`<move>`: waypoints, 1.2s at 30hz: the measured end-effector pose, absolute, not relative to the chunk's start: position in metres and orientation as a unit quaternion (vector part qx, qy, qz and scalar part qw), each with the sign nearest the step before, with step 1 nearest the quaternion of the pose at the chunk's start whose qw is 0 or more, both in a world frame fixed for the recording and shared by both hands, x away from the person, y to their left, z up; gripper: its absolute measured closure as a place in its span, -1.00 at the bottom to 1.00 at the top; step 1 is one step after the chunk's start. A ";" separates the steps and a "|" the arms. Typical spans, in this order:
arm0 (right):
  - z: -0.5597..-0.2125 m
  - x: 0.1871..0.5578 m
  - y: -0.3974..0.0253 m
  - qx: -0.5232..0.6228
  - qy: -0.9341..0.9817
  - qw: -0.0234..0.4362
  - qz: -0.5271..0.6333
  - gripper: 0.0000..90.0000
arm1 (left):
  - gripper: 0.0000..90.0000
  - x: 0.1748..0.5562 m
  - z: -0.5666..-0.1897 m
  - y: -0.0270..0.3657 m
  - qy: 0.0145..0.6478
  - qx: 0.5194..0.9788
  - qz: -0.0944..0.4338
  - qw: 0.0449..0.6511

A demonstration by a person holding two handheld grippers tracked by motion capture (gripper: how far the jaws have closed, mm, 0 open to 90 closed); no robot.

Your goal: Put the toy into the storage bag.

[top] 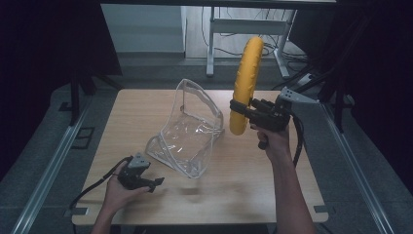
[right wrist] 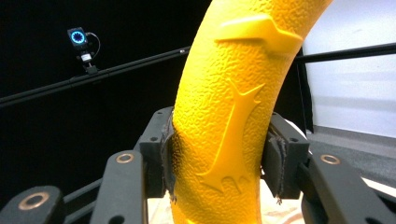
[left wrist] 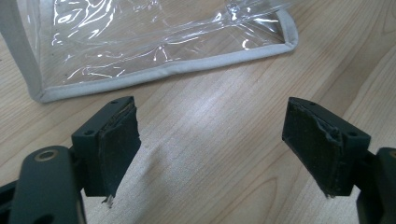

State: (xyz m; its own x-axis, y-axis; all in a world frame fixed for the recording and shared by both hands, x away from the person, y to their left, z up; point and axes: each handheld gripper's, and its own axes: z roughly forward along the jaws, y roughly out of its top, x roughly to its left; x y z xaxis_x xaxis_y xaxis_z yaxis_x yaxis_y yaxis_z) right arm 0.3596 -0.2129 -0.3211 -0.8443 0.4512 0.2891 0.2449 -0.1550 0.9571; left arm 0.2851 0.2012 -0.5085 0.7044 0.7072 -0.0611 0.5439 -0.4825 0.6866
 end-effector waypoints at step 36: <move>-0.293 0.356 -0.189 0.233 0.635 0.074 0.732 0.13 | -0.58 0.286 -0.509 0.201 0.363 0.857 0.113 0.347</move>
State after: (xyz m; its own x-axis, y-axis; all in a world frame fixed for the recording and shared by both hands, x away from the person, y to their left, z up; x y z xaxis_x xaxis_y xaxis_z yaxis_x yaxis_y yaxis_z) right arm 0.3560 -0.1889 -0.2926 -0.8802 0.4046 0.2480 0.1884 -0.1818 0.9651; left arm 0.2859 0.2008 -0.5094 0.7105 0.7013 -0.0576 0.5440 -0.4956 0.6771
